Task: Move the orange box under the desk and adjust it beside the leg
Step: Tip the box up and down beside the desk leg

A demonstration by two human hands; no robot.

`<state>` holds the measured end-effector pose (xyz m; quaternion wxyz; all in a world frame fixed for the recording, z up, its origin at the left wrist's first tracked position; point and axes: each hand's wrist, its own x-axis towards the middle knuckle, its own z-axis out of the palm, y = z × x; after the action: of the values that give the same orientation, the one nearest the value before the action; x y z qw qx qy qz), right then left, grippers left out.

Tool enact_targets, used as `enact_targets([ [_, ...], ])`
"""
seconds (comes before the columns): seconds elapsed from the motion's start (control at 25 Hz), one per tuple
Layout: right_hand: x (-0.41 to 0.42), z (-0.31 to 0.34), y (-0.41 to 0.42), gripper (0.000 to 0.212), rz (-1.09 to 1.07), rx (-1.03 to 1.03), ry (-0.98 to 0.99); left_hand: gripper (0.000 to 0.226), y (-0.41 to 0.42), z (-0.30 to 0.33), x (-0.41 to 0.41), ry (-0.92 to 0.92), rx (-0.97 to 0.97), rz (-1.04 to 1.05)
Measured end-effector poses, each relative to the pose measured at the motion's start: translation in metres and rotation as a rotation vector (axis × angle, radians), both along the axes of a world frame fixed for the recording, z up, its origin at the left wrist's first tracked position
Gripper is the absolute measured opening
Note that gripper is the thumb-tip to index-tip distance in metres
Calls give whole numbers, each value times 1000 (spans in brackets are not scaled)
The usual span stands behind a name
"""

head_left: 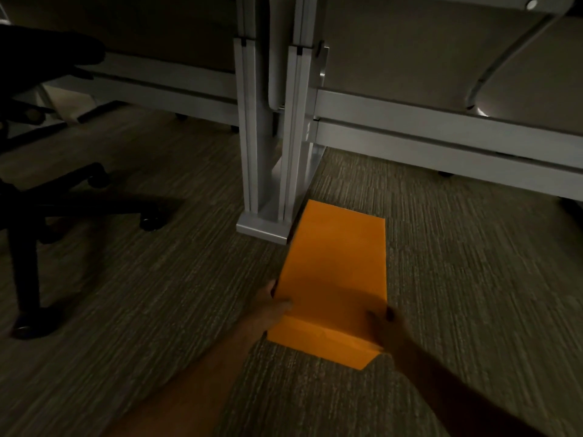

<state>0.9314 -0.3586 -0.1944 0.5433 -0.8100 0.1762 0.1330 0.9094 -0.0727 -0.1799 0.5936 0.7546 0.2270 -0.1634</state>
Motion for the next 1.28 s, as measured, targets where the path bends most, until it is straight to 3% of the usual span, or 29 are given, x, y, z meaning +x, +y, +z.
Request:
enact_targets([
  [0.24,-2,-1,-14,42,23,6,-47,68,-9,7,3,-44,39,-70],
  [0.52,-8,7,-25,63,79,79,-23,76,-11,4,1,-93,255,-125],
  [0.84,-8,22,-26,80,233,-354,-208,79,3,8,5,-242,539,-234],
  [0.96,5,21,-27,83,327,-552,-269,95,-2,12,10,-324,704,-469],
  [1.04,16,16,-24,86,394,-638,-220,120,-4,10,18,-271,817,-663],
  [1.16,27,4,-15,94,387,-501,-117,148,-3,4,28,-135,759,-735],
  [1.28,28,-15,-13,91,379,-345,-69,158,-5,-6,29,-127,702,-682],
])
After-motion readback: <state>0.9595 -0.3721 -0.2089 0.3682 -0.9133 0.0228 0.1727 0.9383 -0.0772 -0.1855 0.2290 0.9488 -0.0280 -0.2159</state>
